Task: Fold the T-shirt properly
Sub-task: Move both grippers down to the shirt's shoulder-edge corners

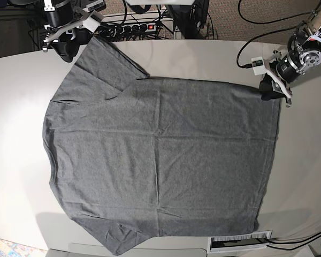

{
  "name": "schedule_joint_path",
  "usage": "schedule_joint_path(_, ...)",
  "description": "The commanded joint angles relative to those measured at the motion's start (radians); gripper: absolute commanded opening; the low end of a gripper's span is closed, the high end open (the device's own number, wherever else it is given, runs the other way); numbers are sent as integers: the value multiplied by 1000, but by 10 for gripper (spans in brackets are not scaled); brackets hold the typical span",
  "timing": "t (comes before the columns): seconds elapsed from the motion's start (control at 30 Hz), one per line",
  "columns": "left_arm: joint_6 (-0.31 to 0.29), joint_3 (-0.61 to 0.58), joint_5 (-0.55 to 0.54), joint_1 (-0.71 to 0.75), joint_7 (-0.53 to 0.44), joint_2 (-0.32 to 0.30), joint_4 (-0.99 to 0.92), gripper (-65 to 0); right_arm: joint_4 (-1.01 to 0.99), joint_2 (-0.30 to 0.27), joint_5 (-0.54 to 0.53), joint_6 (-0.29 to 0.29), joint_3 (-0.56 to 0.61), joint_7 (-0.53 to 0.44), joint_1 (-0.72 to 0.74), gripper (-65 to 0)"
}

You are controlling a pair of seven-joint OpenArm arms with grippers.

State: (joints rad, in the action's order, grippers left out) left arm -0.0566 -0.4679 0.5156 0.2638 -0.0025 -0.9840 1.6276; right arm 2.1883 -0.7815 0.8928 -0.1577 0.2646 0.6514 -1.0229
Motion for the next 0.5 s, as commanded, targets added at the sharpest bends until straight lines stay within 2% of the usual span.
schedule_joint_path(0.0, -72, -8, 4, -4, 47, -16, -27, -444, 17, -11, 17, -18, -3, 1, -8, -478)
schedule_joint_path(0.13, -77, -8, -15, -24, 47, -16, -51, -466, 17, -11, -1, -15, -3, -2, -8, -478)
schedule_joint_path(0.2, -99, -8, -15, -23, 48, -16, -50, -550, 17, -11, -46, 11, -3, -15, -8, -458)
schedule_joint_path(0.27, -114, -8, -15, -22, 58, -16, -50, -650, 17, -11, -105, 74, -3, -43, -8, -375)
schedule_joint_path(0.3, -114, -8, -15, -22, 58, -16, -50, -650, 17, -11, -138, 87, -3, -61, -8, -340)
schedule_joint_path(0.33, -114, -8, -15, -21, 62, -16, -50, -650, 17, -11, -158, 95, -3, -78, -8, -333)
schedule_joint_path(0.47, -114, -8, -16, 6, 88, -16, -12, -650, 17, -10, -167, 134, -3, -109, -4, -333)
